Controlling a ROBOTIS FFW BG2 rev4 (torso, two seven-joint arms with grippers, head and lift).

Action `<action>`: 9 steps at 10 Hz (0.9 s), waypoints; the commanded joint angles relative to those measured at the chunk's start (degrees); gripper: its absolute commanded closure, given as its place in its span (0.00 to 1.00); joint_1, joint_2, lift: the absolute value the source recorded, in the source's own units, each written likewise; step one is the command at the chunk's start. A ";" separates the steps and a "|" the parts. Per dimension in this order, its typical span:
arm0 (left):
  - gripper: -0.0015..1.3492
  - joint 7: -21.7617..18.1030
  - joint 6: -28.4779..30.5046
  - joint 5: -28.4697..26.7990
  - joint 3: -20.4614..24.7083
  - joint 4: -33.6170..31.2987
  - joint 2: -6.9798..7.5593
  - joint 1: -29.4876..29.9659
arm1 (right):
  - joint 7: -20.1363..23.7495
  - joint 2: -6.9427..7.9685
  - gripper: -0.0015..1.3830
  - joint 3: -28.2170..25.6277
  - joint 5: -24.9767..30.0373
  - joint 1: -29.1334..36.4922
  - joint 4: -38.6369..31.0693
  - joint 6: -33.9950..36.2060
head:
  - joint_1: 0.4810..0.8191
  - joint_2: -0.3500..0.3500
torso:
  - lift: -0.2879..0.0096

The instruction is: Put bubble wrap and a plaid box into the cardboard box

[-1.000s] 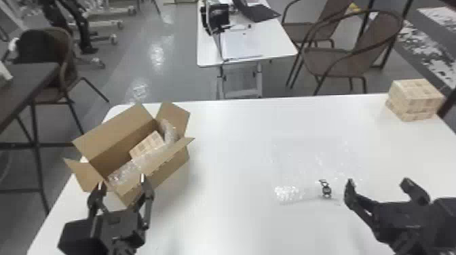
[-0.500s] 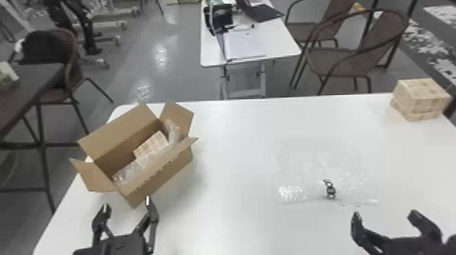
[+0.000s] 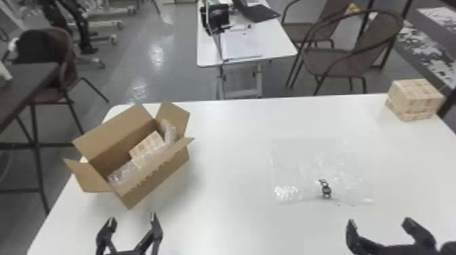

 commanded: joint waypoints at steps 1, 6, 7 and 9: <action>0.33 0.00 0.04 0.02 0.02 0.02 -0.46 0.06 | -0.08 0.00 0.06 0.00 -0.06 -0.03 0.13 0.00 | 0.63 0.66 | 0.60; 0.33 0.00 -0.05 -0.25 0.11 0.02 -0.37 0.06 | -0.08 0.18 0.06 0.00 0.12 -0.21 0.13 -0.09 | 0.63 0.66 | 0.60; 0.33 0.00 -0.14 -0.34 0.11 0.02 -0.37 -0.03 | -0.08 0.18 0.06 0.00 0.12 -0.21 0.13 -0.09 | 0.63 0.66 | 0.60; 0.33 0.00 -0.93 -0.51 0.20 0.37 -0.55 -0.03 | -0.08 0.18 0.06 0.00 0.12 -0.21 0.13 -0.09 | 0.63 0.66 | 0.60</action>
